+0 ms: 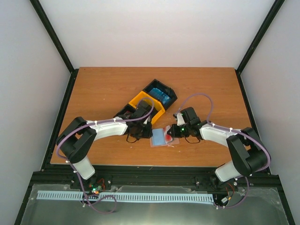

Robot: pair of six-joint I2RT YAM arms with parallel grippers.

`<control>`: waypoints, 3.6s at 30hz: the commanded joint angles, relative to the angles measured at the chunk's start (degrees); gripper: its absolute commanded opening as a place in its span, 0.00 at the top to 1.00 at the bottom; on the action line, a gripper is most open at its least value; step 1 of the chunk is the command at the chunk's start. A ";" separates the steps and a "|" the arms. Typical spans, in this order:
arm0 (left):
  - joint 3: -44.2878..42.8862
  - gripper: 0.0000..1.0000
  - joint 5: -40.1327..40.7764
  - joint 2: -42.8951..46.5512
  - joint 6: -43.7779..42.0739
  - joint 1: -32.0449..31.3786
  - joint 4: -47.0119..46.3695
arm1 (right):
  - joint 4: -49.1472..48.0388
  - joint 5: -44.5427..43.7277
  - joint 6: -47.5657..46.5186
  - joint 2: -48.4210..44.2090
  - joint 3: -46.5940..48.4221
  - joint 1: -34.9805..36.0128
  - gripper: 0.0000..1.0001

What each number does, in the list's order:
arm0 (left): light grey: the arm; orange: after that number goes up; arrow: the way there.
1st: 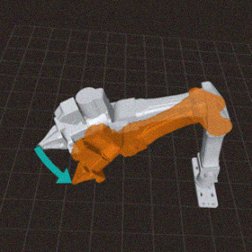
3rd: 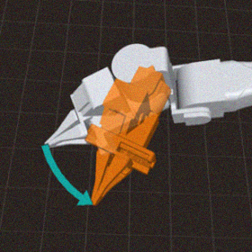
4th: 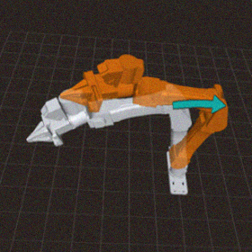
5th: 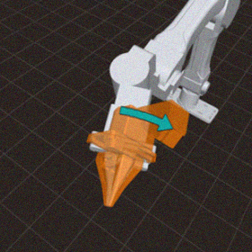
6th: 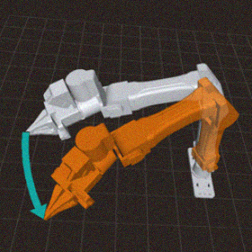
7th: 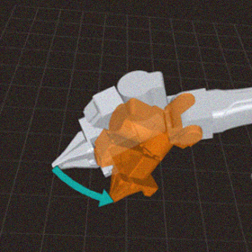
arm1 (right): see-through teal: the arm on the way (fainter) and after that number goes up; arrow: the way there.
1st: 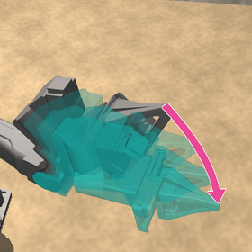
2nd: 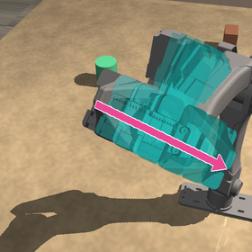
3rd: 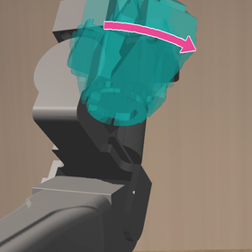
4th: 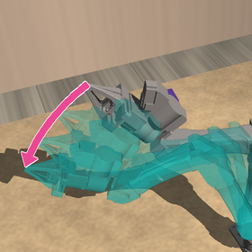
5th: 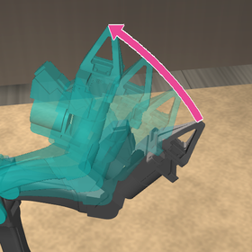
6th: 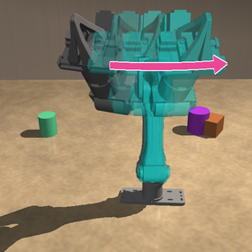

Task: Put the credit cards into the card holder
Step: Insert the credit card into the card holder.

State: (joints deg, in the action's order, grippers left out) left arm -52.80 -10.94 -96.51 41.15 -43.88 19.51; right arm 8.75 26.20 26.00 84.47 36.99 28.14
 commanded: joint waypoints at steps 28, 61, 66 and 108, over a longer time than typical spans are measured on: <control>-5.00 0.93 -6.88 -8.22 -5.75 -1.83 0.42 | -0.38 -0.16 6.24 -6.38 -3.03 -0.48 0.97; -5.87 0.94 -2.04 -8.61 -3.76 -3.30 3.41 | -20.99 -3.03 24.83 -14.31 -20.20 -0.47 0.97; -5.87 0.94 -1.76 -8.53 -3.39 -3.41 3.52 | -22.97 -3.28 24.78 -16.44 -21.94 -0.50 0.97; -6.92 0.93 0.18 -8.87 -3.43 -4.02 5.14 | -31.71 -8.67 31.74 -6.37 -20.38 7.91 0.50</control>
State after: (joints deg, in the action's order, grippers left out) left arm -59.42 -12.97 -103.57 37.58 -47.00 21.19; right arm -30.70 22.81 58.06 81.82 15.40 34.92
